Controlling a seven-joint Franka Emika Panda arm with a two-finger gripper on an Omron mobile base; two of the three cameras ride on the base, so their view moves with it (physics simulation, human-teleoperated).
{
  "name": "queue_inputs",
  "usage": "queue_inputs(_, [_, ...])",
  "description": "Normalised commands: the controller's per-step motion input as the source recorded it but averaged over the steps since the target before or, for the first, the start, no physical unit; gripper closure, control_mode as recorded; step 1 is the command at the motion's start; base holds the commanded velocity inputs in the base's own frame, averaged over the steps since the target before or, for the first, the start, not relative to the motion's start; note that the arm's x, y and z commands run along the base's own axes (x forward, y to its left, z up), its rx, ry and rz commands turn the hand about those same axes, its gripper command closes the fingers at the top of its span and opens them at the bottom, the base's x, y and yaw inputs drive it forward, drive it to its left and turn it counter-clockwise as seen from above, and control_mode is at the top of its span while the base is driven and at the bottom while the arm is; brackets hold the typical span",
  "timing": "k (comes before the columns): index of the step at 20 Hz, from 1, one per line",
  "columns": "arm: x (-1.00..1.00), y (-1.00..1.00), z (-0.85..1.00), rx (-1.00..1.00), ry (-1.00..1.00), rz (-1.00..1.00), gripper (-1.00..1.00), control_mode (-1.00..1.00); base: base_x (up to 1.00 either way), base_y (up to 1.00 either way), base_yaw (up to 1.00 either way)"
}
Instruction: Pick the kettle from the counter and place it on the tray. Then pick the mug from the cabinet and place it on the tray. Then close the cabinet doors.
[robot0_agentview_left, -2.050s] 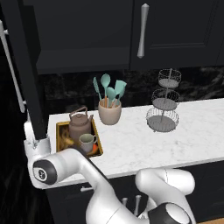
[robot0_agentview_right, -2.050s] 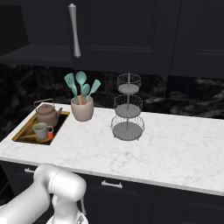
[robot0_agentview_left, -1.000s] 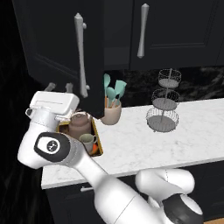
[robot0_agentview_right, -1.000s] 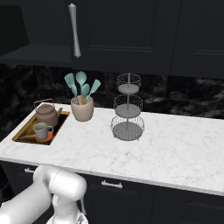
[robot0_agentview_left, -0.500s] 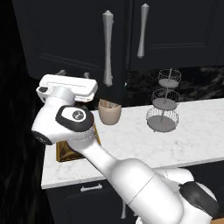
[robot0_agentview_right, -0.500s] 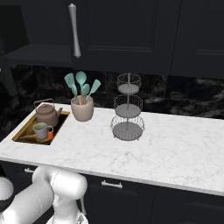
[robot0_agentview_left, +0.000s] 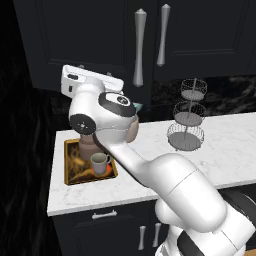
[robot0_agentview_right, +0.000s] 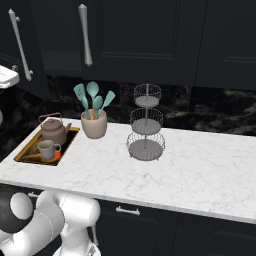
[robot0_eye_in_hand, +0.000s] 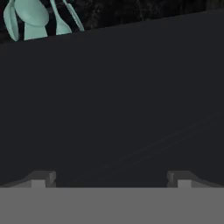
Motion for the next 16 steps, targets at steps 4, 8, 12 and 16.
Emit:
queue_inputs(4, [0.87,-0.42,0.00,0.30,0.12,0.32,-1.00,-1.00,0.00,0.00,0.00])
queue_inputs(8, [0.83,-0.43,0.00,0.29,0.14,0.30,-1.00,-1.00,0.00,0.00,0.00])
queue_inputs(12, [0.89,-0.35,0.00,0.28,0.19,0.25,-1.00,-1.00,0.00,0.00,0.00])
queue_inputs(16, [0.90,-0.25,0.00,0.27,0.22,0.22,-1.00,-1.00,0.00,0.00,0.00])
